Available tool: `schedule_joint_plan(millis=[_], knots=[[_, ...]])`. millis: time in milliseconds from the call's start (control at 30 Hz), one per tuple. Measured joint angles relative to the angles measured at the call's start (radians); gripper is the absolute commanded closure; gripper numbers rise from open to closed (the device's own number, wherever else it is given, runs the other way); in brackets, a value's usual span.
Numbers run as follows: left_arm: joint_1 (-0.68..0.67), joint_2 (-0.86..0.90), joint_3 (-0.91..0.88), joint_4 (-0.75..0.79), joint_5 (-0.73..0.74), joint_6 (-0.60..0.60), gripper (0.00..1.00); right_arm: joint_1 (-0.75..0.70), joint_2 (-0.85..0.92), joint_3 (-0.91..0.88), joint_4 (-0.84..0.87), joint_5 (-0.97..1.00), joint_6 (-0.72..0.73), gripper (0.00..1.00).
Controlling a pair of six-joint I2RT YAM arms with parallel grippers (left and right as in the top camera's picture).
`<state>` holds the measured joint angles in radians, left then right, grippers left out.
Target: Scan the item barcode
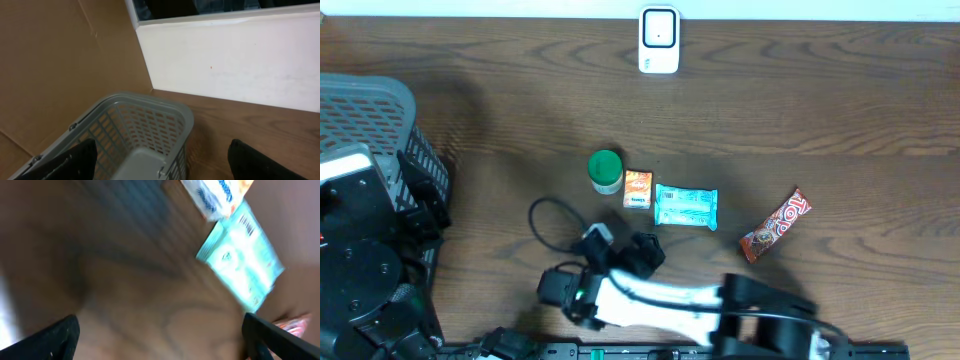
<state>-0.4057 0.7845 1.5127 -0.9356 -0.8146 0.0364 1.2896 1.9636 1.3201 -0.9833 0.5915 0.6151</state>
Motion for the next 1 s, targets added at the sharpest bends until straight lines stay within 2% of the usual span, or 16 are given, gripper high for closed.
schedule_joint_plan(millis=[100, 200, 333, 500, 600, 700, 833, 1000], knots=[[0.000, 0.000, 0.000, 0.000, 0.000, 0.000, 0.16, -0.089, -0.134, 0.000, 0.001, -0.119, 0.005, 0.01], [0.000, 0.000, 0.000, 0.000, 0.000, 0.000, 0.16, -0.243, -0.278, 0.001, 0.002, -0.241, -0.016, 0.01], [0.000, 0.000, 0.000, 0.000, 0.000, 0.000, 0.16, -0.545, -0.403, 0.008, 0.011, -0.462, -0.133, 0.01], [0.000, 0.000, 0.000, 0.000, 0.000, 0.000, 0.16, -0.922, -0.346, 0.007, 0.023, -0.822, -0.420, 0.01], [0.000, 0.000, 0.000, 0.000, 0.000, 0.000, 0.16, -1.065, -0.247, 0.006, 0.035, -0.927, -0.553, 0.01], [0.000, 0.000, 0.000, 0.000, 0.000, 0.000, 0.16, -1.159, -0.106, 0.001, 0.061, -1.037, -0.687, 0.01], [0.000, 0.000, 0.000, 0.000, 0.000, 0.000, 0.16, -1.177, 0.030, -0.002, 0.135, -1.146, -0.795, 0.01], [0.000, 0.000, 0.000, 0.000, 0.000, 0.000, 0.16, -1.168, 0.077, 0.006, 0.137, -1.235, -0.867, 0.01]])
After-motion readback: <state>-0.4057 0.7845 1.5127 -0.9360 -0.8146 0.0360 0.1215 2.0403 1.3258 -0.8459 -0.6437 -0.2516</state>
